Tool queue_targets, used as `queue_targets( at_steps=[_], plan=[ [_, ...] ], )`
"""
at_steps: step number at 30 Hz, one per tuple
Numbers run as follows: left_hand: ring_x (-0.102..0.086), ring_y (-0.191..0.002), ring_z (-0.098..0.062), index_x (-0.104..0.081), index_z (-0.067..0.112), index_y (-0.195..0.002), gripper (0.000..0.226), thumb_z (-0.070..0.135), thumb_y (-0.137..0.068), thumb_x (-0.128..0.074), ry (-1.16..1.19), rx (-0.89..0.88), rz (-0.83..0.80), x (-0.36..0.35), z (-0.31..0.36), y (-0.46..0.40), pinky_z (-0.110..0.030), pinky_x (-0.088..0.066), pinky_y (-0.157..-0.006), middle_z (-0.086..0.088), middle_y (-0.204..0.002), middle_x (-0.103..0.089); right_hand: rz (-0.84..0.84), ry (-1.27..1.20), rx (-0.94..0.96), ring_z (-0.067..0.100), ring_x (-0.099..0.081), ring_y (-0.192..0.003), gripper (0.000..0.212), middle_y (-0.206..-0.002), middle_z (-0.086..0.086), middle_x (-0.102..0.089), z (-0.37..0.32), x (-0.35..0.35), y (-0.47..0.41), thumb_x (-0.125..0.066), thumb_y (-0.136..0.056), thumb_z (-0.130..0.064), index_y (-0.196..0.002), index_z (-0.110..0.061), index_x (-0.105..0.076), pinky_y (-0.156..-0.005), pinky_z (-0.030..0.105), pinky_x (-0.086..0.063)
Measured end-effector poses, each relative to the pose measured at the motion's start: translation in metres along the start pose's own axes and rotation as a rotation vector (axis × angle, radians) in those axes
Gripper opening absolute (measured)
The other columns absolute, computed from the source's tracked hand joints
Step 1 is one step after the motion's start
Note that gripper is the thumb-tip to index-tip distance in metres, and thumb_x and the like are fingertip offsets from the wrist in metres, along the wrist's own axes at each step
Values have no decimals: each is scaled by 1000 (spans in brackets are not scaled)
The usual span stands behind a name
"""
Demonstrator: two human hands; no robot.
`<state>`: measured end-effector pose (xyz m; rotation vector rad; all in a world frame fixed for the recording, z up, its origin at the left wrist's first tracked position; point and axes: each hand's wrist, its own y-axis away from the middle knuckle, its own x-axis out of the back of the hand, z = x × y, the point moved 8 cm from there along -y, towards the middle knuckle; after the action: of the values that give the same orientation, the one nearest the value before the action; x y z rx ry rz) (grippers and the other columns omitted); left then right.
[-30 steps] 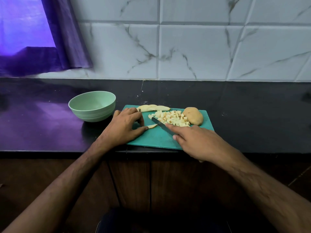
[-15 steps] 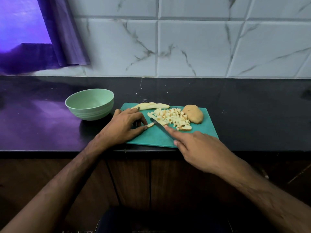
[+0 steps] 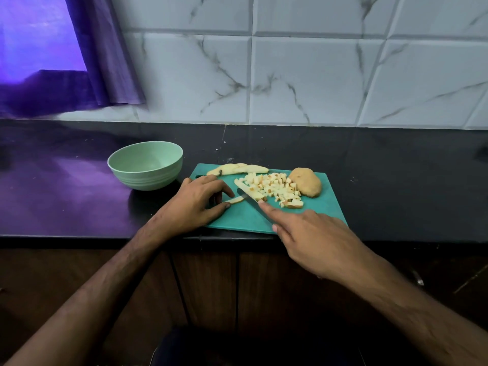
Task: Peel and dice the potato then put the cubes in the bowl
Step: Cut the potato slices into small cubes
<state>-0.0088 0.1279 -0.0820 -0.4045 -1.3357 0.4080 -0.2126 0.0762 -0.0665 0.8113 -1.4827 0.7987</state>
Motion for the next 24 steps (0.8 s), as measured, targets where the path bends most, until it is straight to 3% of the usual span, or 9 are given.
queue_targets(
  at_steps=[6, 10, 12, 14, 18, 24],
  plan=[
    [-57, -92, -1, -74, 32, -103, 13, 36, -93, -66, 40, -21, -21, -2, 1, 1, -35, -38, -72, 19, -92, -55, 18, 38, 6, 7, -43, -64, 54, -73, -11, -45, -5, -6, 0, -23, -110, -42, -160, -47, -1, -53, 26, -30],
    [-57, -91, 0, -74, 31, -104, 20, 39, -91, -62, 74, -5, -34, 0, 1, 1, -43, -50, -76, 19, -93, -56, -3, 33, -6, 5, -39, -66, 53, -77, -11, -43, -7, -4, -11, -23, -111, -41, -160, -47, -5, -62, 30, -33],
    [-57, -92, -1, -74, 31, -105, 20, 39, -91, -62, 75, -1, -33, 0, 1, 1, -45, -51, -77, 17, -94, -58, -21, 13, -10, 4, -40, -66, 51, -77, -12, -44, -5, 0, -18, -25, -111, -41, -159, -47, -11, -67, 33, -37],
    [-57, -92, 0, -75, 31, -105, 20, 38, -91, -63, 73, -5, -23, 0, 1, 1, -45, -51, -76, 17, -93, -58, -2, 0, -13, 4, -43, -63, 50, -74, -11, -45, -1, 8, -20, -25, -111, -41, -159, -48, -12, -61, 31, -37],
    [-55, -90, 2, -75, 29, -106, 20, 37, -92, -64, 71, -4, -21, -1, -1, 2, -46, -51, -75, 18, -93, -56, 4, 2, 15, 4, -40, -66, 52, -76, -13, -41, -5, 5, -3, -25, -111, -43, -159, -50, -6, -57, 26, -30],
    [-53, -90, 4, -75, 29, -106, 24, 41, -91, -61, 90, 2, -25, -2, -1, 1, -47, -51, -76, 17, -94, -57, 18, 57, 9, 6, -41, -67, 54, -77, -11, -44, -12, -6, -2, -22, -111, -42, -159, -47, 1, -61, 31, -34]
  ],
)
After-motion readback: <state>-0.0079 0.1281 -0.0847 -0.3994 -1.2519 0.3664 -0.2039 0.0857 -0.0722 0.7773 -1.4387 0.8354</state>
